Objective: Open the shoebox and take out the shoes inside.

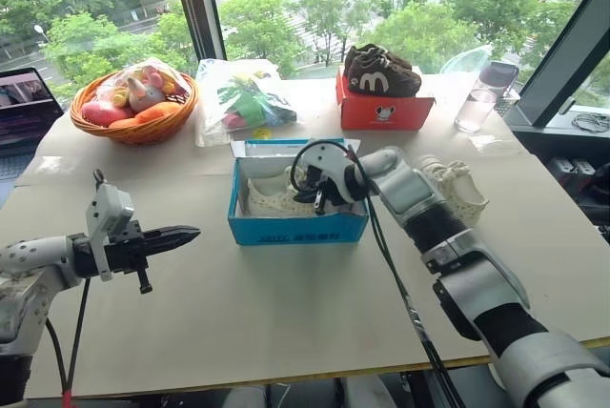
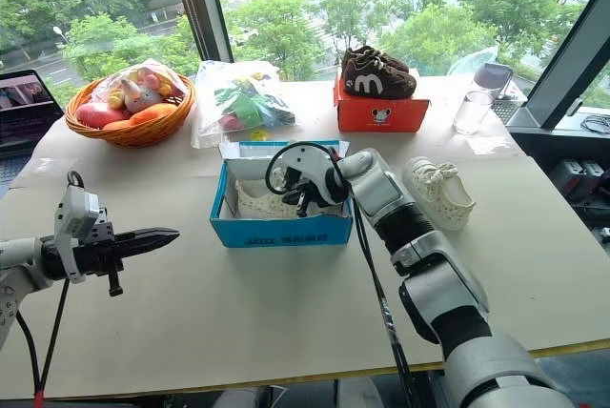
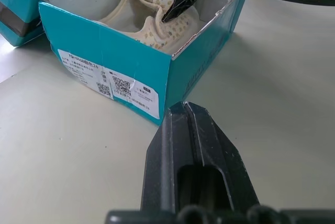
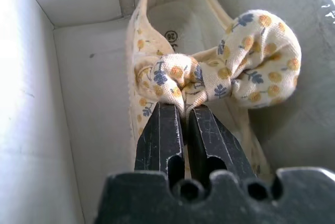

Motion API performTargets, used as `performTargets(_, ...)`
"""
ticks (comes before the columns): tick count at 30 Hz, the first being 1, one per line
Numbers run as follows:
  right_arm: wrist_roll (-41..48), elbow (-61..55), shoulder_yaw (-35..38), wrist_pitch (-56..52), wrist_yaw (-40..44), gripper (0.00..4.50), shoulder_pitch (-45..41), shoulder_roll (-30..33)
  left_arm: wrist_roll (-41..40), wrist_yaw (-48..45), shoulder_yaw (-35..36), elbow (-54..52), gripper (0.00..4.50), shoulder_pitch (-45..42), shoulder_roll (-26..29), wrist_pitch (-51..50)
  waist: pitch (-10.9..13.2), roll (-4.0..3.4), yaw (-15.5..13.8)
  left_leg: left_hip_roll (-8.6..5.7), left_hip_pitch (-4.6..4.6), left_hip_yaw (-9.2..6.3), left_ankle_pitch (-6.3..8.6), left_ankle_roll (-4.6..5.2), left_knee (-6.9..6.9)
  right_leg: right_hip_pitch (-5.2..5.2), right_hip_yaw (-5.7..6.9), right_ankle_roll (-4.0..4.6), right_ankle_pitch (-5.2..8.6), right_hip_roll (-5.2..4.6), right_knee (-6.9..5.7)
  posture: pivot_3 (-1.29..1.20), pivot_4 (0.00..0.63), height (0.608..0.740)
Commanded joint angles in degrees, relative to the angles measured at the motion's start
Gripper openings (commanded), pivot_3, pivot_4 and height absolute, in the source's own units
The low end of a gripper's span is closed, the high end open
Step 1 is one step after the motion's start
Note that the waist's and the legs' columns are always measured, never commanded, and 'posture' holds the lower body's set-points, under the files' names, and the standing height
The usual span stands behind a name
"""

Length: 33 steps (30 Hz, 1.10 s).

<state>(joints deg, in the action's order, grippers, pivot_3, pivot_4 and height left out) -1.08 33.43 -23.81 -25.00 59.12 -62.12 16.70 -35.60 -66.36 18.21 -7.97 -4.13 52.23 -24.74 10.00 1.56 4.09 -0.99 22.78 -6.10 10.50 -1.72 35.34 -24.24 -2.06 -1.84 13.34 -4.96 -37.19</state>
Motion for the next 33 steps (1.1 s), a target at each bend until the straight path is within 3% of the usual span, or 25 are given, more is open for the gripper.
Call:
performTargets(1,0.9,-0.5,2.6,-0.6,0.4,0.01,-1.0,-0.4,0.3,0.0,1.8,0.1,0.0,-0.5,0.4,1.2,0.0,0.0,0.0,0.0,0.0,0.0,0.0,0.0,0.0,0.0,0.0,0.0,0.0,0.0,0.0,0.0,0.15,0.74)
performTargets(10,8.5,-11.4,10.6,-7.6,3.7,0.01,-3.5,1.7,0.7,-0.2,1.2,0.8,0.0,-1.6,0.3,1.5,0.0,-0.03,0.0,0.0,0.1,0.0,0.0,0.0,0.0,-0.1,0.0,0.0,0.0,0.0,0.0,0.0,0.15,0.74)
performTargets(21,8.7,-22.2,12.1,-11.2,1.4,0.01,-2.3,5.9,1.2,-0.6,0.7,1.6,0.0,-2.7,0.3,1.5,0.0,-0.03,0.0,0.0,0.08,0.0,0.01,0.0,-0.01,-0.08,0.01,-0.01,0.0,-0.01,0.01,0.0,0.15,0.74)
performTargets(33,15.2,-36.4,29.0,-26.2,-6.3,0.01,-0.4,22.6,1.7,-0.9,0.1,2.1,0.0,-3.3,-0.3,1.8,0.0,-0.02,-1.5,-0.04,0.15,0.0,0.02,0.0,-0.01,-0.07,0.05,-0.03,0.02,-0.09,0.09,0.0,0.15,0.74)
